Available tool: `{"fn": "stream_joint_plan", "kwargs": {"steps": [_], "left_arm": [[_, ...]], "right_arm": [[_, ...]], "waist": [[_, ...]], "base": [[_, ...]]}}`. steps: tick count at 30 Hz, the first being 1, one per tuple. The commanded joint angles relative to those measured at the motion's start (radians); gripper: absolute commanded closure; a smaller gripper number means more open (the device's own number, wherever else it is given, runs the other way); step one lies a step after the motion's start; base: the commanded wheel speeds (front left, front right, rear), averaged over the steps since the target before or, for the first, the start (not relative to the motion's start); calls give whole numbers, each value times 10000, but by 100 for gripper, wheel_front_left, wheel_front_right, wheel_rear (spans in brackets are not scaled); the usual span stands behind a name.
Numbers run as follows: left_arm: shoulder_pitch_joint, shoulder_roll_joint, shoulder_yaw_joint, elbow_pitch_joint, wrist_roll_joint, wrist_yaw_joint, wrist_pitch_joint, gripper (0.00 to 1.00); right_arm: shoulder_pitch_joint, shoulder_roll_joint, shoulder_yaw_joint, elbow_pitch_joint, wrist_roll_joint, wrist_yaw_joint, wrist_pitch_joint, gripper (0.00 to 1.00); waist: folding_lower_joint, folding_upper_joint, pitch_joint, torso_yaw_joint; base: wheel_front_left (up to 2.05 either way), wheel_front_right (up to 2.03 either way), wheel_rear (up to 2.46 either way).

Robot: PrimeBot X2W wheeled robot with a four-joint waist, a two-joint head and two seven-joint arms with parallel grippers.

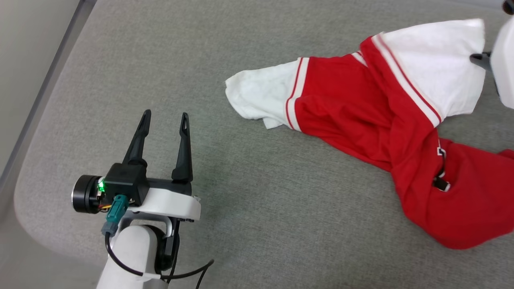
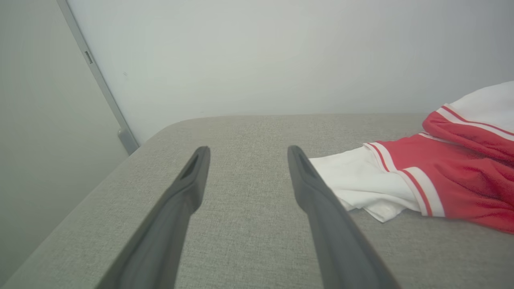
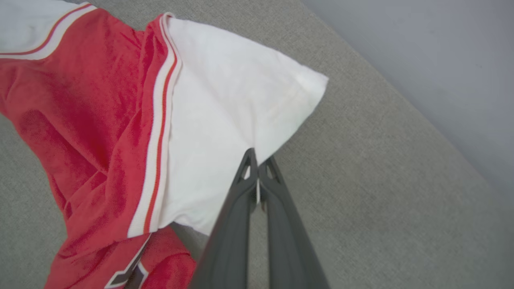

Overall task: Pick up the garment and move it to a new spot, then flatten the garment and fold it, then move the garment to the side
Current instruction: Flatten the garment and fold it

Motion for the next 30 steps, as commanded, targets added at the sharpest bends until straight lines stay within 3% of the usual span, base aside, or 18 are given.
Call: {"fn": "stream_joint_plan", "kwargs": {"steps": [1, 9, 16, 21, 25, 29, 30], "left_arm": [[208, 18, 86, -4, 96, -62, -25, 0], [586, 27, 232, -42, 257, -153, -25, 0], [622, 43, 328, -10, 327, -247, -25, 0], [545, 0, 277, 45, 367, -300, -25, 0], [455, -26, 234, 118, 379, -352, -25, 0], [471, -39, 303, 176, 399, -359, -25, 0], [506, -38, 325, 192, 401, -343, -25, 0]], "right_arm": [[387, -452, 27, -361, 313, -10, -313, 100], [2193, -2286, -776, -1162, 1229, -9, -1213, 100], [3991, -3078, -1802, -261, 1521, -10, -1471, 100], [4917, -3038, -2416, 969, 1396, -12, -1596, 100], [5637, -2548, -2817, 2160, 1303, -10, -1739, 100], [5947, -1959, -3092, 2580, 1101, -7, -1970, 100], [5917, -1868, -3180, 2574, 1007, -7, -2100, 74]], "waist": [[-1, 0, -351, -378], [-1, 0, -679, -996], [-1, 0, -667, -1250], [-1, 0, -561, -1223], [-1, 0, -438, -1120], [-1, 0, -420, -1141], [-1, 0, -458, -1169]], "base": [[0, 0, 0], [0, 0, 0], [0, 0, 0], [0, 0, 0], [0, 0, 0], [0, 0, 0], [0, 0, 0]]}}
